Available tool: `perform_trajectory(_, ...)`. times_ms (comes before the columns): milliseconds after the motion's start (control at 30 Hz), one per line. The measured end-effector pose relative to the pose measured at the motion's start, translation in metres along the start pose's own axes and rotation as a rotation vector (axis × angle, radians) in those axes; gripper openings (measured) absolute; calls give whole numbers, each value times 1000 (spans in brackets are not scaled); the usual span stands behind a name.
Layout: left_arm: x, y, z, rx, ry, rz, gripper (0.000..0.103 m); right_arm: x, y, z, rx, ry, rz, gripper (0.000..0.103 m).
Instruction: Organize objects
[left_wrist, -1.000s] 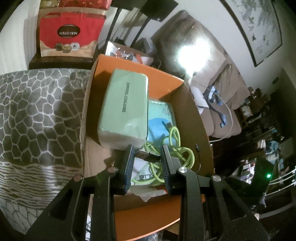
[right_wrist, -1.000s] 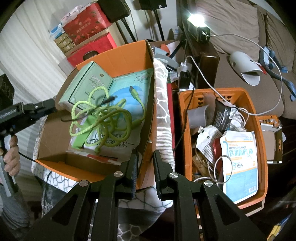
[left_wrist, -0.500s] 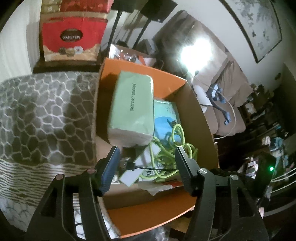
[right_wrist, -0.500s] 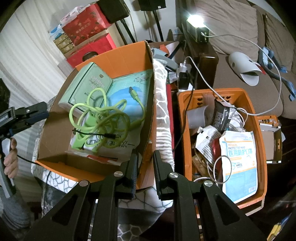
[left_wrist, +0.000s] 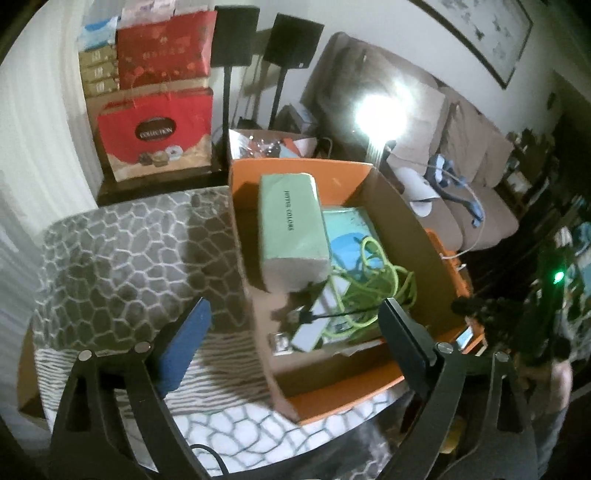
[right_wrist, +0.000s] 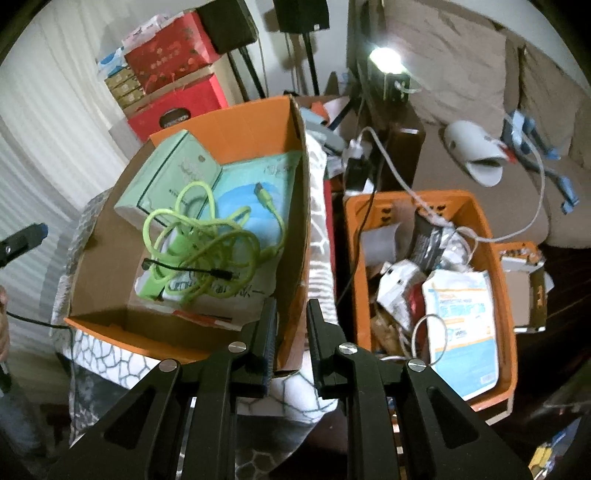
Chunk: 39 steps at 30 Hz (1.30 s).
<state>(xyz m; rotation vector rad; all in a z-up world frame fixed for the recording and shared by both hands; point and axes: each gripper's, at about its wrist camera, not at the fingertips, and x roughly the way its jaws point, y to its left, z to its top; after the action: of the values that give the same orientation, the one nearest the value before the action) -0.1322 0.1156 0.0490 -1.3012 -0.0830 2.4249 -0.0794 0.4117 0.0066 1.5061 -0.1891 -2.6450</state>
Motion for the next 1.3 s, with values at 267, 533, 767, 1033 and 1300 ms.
perform_trajectory(267, -26, 16, -13, -6, -51, 51, 95, -27, 24, 2, -31, -90, -12, 19)
perform_trajectory(533, -59, 30, -27, -7, -112, 126, 101, -43, 58, -2, -43, -183, -8, 46)
perform_trajectory(767, -90, 42, -46, -16, -176, 196, 102, -56, 93, -14, -85, -266, -38, 60)
perform_trajectory(1033, -106, 55, -75, -81, -216, 214, 103, -63, 130, -34, -145, -318, -60, 75)
perform_trajectory(1300, -114, 61, -101, -119, -241, 252, 103, -69, 146, -50, -136, -362, -84, 92)
